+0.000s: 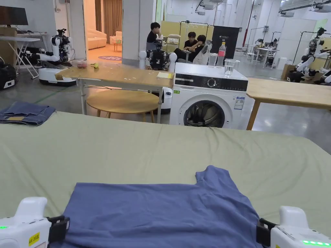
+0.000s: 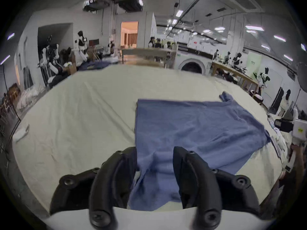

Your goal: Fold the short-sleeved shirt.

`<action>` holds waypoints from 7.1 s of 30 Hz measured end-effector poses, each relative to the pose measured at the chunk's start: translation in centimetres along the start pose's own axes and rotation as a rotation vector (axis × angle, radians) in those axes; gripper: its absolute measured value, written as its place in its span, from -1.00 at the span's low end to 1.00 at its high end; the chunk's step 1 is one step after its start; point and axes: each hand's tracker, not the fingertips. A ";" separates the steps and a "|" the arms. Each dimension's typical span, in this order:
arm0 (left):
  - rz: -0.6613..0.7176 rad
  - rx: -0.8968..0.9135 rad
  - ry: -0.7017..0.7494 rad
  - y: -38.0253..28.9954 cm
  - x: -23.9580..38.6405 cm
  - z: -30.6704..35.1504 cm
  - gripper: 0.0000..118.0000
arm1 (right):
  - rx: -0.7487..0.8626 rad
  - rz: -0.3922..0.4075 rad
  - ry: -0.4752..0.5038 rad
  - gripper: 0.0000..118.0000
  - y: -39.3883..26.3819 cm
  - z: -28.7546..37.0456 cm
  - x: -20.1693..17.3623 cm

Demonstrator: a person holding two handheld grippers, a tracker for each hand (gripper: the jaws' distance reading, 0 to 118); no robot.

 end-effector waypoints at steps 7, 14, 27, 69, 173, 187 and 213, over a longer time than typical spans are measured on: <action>-0.066 0.157 0.028 0.1 3.9 0.9 -0.39 | 0.155 0.004 0.057 -0.76 0.5 1.8 -6.5; -0.077 0.188 0.025 1.1 5.4 0.8 -1.00 | 0.168 -0.053 0.130 -1.00 1.3 1.8 -9.2; 0.091 -0.181 -0.021 13.6 -4.4 -15.0 -1.00 | 0.086 -0.011 0.169 -1.00 3.0 -3.6 -10.2; -0.080 -0.260 0.064 15.9 -3.2 -19.8 -1.00 | -0.544 -0.030 0.173 -0.02 11.7 -28.4 0.6; -0.045 0.006 0.004 1.5 -3.2 5.2 -1.00 | 0.005 0.117 0.017 -1.00 0.3 7.4 2.4; -0.062 -0.266 0.018 -5.6 -3.9 -0.7 -1.00 | -0.278 0.156 0.011 -0.99 -8.5 3.2 2.8; -0.065 0.316 0.040 -0.9 5.5 5.2 -1.00 | 0.263 -0.069 0.100 -1.00 -0.7 8.0 -7.4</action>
